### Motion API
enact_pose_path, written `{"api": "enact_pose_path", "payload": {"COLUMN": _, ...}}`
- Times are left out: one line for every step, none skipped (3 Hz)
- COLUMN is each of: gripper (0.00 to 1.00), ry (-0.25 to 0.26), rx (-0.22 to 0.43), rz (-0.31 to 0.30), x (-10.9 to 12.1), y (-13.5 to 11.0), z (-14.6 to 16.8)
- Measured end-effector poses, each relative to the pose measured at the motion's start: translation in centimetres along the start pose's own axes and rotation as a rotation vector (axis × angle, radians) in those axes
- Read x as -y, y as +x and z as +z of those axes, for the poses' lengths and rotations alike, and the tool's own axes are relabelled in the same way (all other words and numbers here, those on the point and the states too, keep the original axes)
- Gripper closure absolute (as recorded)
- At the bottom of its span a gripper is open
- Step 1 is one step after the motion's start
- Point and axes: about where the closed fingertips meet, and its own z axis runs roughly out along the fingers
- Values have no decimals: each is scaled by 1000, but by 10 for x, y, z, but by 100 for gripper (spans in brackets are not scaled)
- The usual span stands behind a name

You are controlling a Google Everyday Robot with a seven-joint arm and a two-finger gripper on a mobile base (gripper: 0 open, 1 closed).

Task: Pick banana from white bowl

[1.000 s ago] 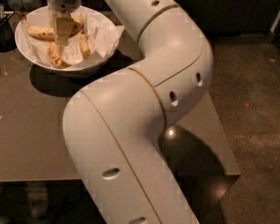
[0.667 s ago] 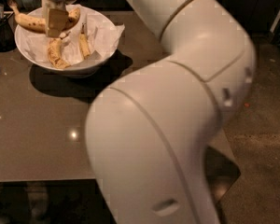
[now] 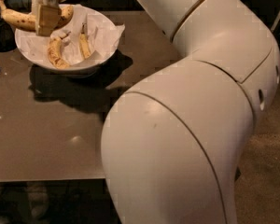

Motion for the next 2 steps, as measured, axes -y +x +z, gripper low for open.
{"api": "enact_pose_path", "payload": {"gripper": 100, "ry": -77, "rx": 5, "rz": 24, "x": -25, "y": 2, "z": 19}}
{"api": "enact_pose_path", "payload": {"gripper": 100, "ry": -98, "rx": 49, "rz": 99, "x": -61, "y": 0, "z": 26}}
